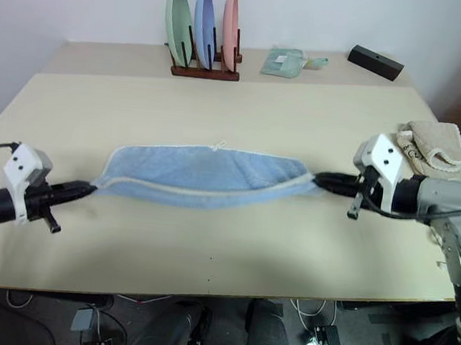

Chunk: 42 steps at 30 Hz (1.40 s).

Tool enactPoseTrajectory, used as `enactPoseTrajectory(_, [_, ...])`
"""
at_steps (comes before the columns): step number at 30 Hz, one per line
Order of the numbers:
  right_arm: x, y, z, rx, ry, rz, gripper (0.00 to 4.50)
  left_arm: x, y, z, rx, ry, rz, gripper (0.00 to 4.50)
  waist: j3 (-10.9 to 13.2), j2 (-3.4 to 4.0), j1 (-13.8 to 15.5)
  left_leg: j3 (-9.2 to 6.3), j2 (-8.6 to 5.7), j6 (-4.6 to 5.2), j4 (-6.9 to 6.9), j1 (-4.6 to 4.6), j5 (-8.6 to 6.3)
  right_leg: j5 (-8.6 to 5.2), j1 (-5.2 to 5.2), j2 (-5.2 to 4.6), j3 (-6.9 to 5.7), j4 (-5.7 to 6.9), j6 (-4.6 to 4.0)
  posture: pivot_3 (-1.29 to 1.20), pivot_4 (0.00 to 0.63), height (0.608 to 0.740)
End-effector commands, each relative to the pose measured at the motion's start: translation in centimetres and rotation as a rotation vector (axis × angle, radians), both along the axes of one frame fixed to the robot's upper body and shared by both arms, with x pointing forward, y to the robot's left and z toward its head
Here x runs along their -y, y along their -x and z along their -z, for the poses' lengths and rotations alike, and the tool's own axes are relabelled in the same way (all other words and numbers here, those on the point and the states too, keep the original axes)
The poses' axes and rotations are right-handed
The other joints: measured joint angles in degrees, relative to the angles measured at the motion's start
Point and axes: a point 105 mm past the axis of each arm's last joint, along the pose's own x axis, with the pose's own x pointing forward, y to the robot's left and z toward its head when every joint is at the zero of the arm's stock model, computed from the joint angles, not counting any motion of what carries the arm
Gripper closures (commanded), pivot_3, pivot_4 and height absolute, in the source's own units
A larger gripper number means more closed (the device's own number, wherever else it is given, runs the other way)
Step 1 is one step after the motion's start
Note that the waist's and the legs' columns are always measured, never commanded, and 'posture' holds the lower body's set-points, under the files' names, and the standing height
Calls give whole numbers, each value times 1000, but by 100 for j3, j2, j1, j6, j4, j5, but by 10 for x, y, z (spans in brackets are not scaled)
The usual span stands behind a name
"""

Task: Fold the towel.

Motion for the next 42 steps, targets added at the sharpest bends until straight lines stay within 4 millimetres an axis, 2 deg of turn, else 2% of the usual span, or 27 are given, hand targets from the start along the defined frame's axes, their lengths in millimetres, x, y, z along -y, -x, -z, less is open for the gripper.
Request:
enactPoseTrajectory(1, [7, -18, 0, 68, 50, 54, 4474, -4, -19, -7, 65, -18, -43, 4500, -2, -2, 10, 0, 0, 0, 0, 1, 0, 0, 2, 0, 0, -1, 0, 0, 150, 740])
enactPoseTrajectory(4, [10, -39, 6, 97, 68, 103, 4474, -3, -41, -11, 106, 0, -57, 4500, -2, -2, -1, 2, -2, 0, 2, -2, 0, 1, 0, -1, -1, -4, 1, 0, 150, 740])
enactPoseTrajectory(6, [7, -48, 12, 97, 65, 109, 4474, -5, -54, -7, 101, -19, -69, 4500, -2, -2, -7, 3, -2, -1, 3, -3, 1, 2, -4, 0, -1, -2, 1, 0, 150, 740])
enactPoseTrajectory(13, [4, -68, 23, 103, 67, 154, 4474, -10, -77, 11, 61, -34, -94, 4500, -2, -2, -25, 4, -1, -2, 2, -10, 2, 2, -15, 1, -1, 0, 1, 0, 150, 740])
enactPoseTrajectory(19, [-1, -84, 25, 119, 45, 199, 4474, -12, -90, 19, 59, -30, -123, 4500, -2, -2, -21, 4, -2, -2, 3, -11, 3, 2, -16, 2, -1, 2, 1, 0, 150, 740])
enactPoseTrajectory(30, [4, -87, 47, 54, 81, 238, 4474, -18, -112, 23, 100, -41, -198, 4500, -3, -3, -23, 4, -2, -2, 6, -14, 3, 3, -20, 2, -2, 5, 2, 0, 150, 740])
enactPoseTrajectory(36, [6, -88, 51, 49, 78, 250, 4474, -12, -118, 24, 101, -17, -187, 4500, -3, -3, -29, 4, -2, -2, 8, -16, 3, 3, -22, 2, -2, 7, 3, 0, 150, 740])
enactPoseTrajectory(39, [7, -88, 53, 38, 78, 252, 4500, -10, -119, 23, 96, 15, -186, 3561, -3, -3, -38, 4, -2, -2, 8, -16, 3, 3, -22, 2, -2, 7, 3, 0, 150, 740])
enactPoseTrajectory(40, [8, -88, 53, 38, 80, 254, 4500, -10, -119, 22, 99, 31, -189, 3155, -3, -3, -42, 4, -3, -2, 8, -16, 3, 3, -23, 2, -2, 7, 3, 0, 150, 740])
enactPoseTrajectory(42, [10, -86, 53, 33, 78, 260, 4500, -11, -119, 18, 115, 48, -192, 2071, -3, -3, -49, 4, -3, -3, 8, -17, 4, 3, -24, 2, -2, 8, 3, 0, 150, 740])
